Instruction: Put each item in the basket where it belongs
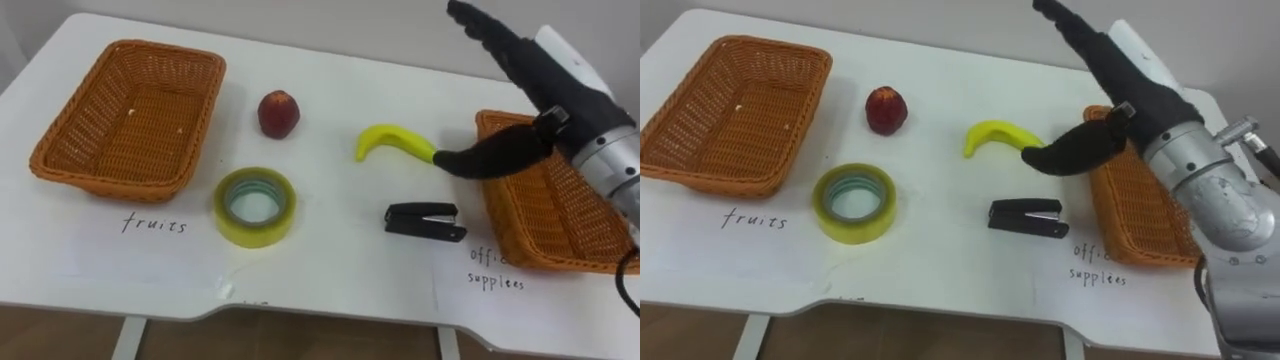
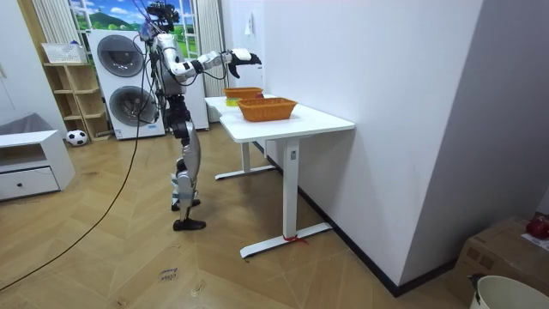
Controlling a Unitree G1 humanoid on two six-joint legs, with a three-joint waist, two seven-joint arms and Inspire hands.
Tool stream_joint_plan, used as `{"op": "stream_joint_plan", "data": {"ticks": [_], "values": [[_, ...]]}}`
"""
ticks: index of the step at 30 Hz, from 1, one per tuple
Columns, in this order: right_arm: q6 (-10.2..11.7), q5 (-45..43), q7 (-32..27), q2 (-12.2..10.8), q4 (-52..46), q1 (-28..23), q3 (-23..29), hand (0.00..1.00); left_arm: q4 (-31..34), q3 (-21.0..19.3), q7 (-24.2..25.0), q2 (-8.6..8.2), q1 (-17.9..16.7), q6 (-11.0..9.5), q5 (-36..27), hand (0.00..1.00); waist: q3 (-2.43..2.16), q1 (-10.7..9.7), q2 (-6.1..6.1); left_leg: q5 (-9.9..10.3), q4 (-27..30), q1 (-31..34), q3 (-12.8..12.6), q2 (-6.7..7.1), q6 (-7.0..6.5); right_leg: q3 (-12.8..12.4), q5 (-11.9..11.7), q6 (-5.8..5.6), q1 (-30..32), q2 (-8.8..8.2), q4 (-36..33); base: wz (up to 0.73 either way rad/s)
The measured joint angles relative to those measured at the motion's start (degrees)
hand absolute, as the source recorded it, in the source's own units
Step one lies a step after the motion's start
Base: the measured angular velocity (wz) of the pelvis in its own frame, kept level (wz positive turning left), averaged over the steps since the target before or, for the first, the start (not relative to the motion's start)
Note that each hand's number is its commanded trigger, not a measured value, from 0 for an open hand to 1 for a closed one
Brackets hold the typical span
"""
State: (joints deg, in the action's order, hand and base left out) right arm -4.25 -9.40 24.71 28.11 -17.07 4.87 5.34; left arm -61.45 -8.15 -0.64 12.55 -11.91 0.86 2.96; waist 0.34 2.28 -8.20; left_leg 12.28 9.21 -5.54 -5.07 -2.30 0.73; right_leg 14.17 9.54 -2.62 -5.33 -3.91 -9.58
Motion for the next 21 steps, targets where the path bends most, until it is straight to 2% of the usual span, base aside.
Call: {"op": "stream_joint_plan", "data": {"ticks": [5,11,12,14,21], "values": [[-2.13,-0.39,2.34,0.0,0.62,-3.07,-0.03,0.0,-0.07,-0.07,0.12,0.0,0.44,0.46,-0.01,0.0,0.08,0.36,0.12,0.0,0.0,-0.09,0.39,0.0,0.0,0.07,0.0,0.0,-0.4,0.03,0.11,0.05],[-2.42,-0.64,4.93,0.0,0.71,-4.25,-0.04,0.0,-0.02,-0.04,0.45,-0.01,1.13,0.46,-0.1,0.0,0.12,1.32,0.1,0.0,0.13,-0.07,0.29,0.0,0.0,0.12,0.0,0.0,-0.56,0.02,0.03,0.0],[-2.53,-0.63,5.32,0.0,0.76,-4.25,-0.08,0.0,-0.01,-0.04,0.59,-0.01,1.15,0.46,-0.1,0.0,0.31,1.34,0.37,0.01,0.13,-0.03,0.28,0.0,0.0,0.13,0.0,0.0,-0.62,0.02,0.02,0.0],[-2.85,-0.61,6.99,0.0,0.82,-4.25,-0.15,0.0,-0.01,-0.05,1.16,0.04,1.18,0.46,-0.12,0.0,0.35,1.39,0.35,0.02,0.11,0.01,0.3,0.0,0.02,0.17,0.0,0.0,-0.64,0.04,0.0,0.0],[-3.38,-1.73,11.52,0.0,1.13,-4.26,-0.48,0.0,0.04,0.0,1.36,0.19,1.16,0.47,-0.25,0.0,0.28,1.37,0.25,0.02,0.09,0.08,0.33,-0.01,0.02,0.01,-0.01,0.02,-0.64,0.05,-0.1,0.0]]}}
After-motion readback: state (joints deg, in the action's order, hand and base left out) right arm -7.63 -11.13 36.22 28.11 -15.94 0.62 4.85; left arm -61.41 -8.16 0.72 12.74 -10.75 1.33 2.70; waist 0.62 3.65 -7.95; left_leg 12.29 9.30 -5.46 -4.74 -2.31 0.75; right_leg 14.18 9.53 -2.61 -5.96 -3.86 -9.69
